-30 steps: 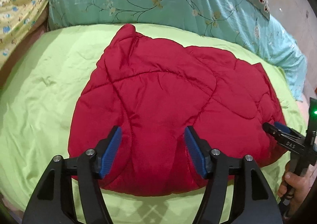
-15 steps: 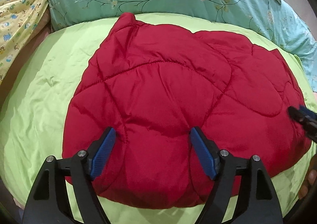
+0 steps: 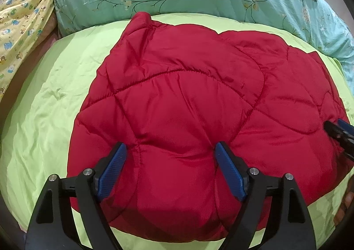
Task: Fold large clothes
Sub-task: 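Press and smooth the folded jacket with both open grippers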
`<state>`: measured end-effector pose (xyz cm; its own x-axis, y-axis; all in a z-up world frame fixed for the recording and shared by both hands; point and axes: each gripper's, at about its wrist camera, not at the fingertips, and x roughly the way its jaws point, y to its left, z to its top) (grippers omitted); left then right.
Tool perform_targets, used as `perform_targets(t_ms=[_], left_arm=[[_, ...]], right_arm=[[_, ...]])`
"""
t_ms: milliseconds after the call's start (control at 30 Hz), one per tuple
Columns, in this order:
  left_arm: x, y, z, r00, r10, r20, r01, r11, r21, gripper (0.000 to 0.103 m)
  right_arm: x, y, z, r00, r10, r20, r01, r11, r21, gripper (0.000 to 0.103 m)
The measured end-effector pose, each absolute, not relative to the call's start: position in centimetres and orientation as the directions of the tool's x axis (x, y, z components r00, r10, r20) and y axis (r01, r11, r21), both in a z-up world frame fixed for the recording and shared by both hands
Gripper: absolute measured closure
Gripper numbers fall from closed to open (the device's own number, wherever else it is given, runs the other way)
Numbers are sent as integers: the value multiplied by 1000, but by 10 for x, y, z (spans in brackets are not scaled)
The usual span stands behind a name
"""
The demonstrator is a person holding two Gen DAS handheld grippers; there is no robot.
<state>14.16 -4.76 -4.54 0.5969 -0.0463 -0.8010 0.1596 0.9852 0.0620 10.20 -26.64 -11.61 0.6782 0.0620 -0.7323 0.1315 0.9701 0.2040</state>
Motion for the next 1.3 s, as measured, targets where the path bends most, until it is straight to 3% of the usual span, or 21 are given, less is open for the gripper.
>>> perform_targets(t_ms=[100,367,1300], left_arm=[[141,-48,-46,602,-44,-797,160,985,66,19],[140,-49,-47,610,-41,-791,163,984,74,18],[120,-46,-41,613,-29,-789,155,984,85,18]], right_arm=[[88,-265,-104,708,53,-704,127,972,200,17],[100,-266,-132,657,49,-752,142,972,188,11],[88,-265,-128,668,29,-744,166,968,186,11]])
